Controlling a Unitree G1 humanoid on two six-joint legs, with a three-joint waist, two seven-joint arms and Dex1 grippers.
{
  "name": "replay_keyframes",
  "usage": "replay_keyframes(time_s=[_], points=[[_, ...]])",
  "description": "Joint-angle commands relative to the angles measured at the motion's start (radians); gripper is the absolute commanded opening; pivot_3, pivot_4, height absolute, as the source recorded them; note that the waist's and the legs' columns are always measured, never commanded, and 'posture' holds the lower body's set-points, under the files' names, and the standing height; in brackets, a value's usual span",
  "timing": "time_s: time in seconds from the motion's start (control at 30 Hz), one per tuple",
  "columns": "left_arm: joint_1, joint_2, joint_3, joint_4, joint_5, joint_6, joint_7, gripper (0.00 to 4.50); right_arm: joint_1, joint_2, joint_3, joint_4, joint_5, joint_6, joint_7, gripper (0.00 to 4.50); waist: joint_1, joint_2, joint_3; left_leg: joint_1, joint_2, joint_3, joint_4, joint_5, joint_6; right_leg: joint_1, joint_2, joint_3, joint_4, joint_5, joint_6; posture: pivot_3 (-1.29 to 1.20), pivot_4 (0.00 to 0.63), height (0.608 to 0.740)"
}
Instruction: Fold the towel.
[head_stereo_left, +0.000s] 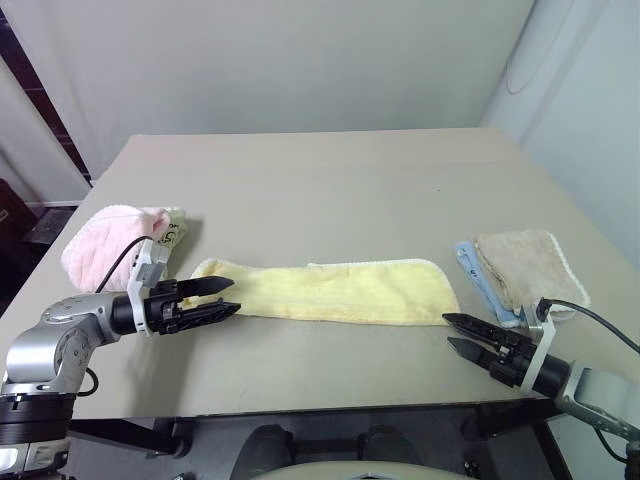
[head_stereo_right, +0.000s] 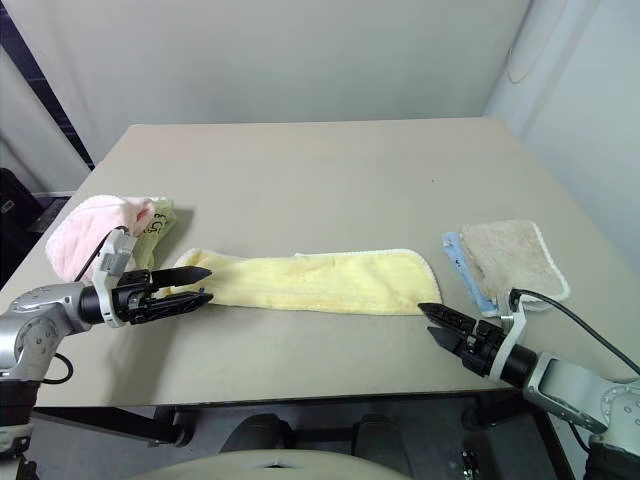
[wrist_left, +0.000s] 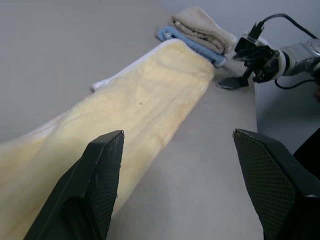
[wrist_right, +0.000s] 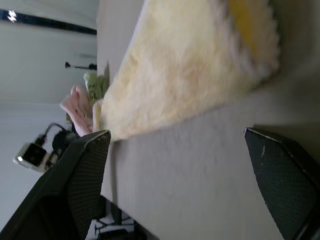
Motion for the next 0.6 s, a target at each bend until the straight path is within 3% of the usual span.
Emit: replay_keyframes(time_s=[0.03,0.23,0.5,0.6], points=[[-0.029,-0.017,-0.021,-0.083,-0.035,0.038,0.054,3.66,-0.038,-0.002,0.05,0.01,0.04,-0.083,-0.074,4.46,-0.005,-0.001,0.0,0.0,0.0,0.0,0.0,0.0,0.0,0.0,0.0,0.0,0.0,0.0,0.0,0.0,0.0,0.701],[-0.084,-0.026,-0.034,-0.14,-0.08,0.121,0.129,3.66,-0.129,0.003,0.106,0.08,0.052,-0.171,-0.132,4.46,-0.006,-0.002,0.0,0.002,0.006,0.001,0.001,0.0,0.0,0.002,0.012,0.008,-0.009,0.011,-0.004,0.0,0.0,0.701],[-0.173,-0.011,-0.05,-0.054,-0.067,0.139,0.135,3.66,-0.212,0.053,0.167,0.144,-0.02,-0.225,-0.164,4.46,-0.013,-0.002,-0.001,0.004,0.006,0.003,0.001,0.0,0.0,0.0,0.017,0.014,-0.01,0.012,-0.004,0.0,0.0,0.701],[-0.186,0.006,-0.048,0.03,-0.044,0.104,0.104,3.66,-0.223,0.072,0.171,0.147,-0.045,-0.238,-0.162,3.54,-0.029,-0.002,-0.001,0.004,0.007,0.002,0.001,0.0,0.0,0.0,0.018,0.014,-0.009,0.013,-0.004,0.0,0.0,0.701]])
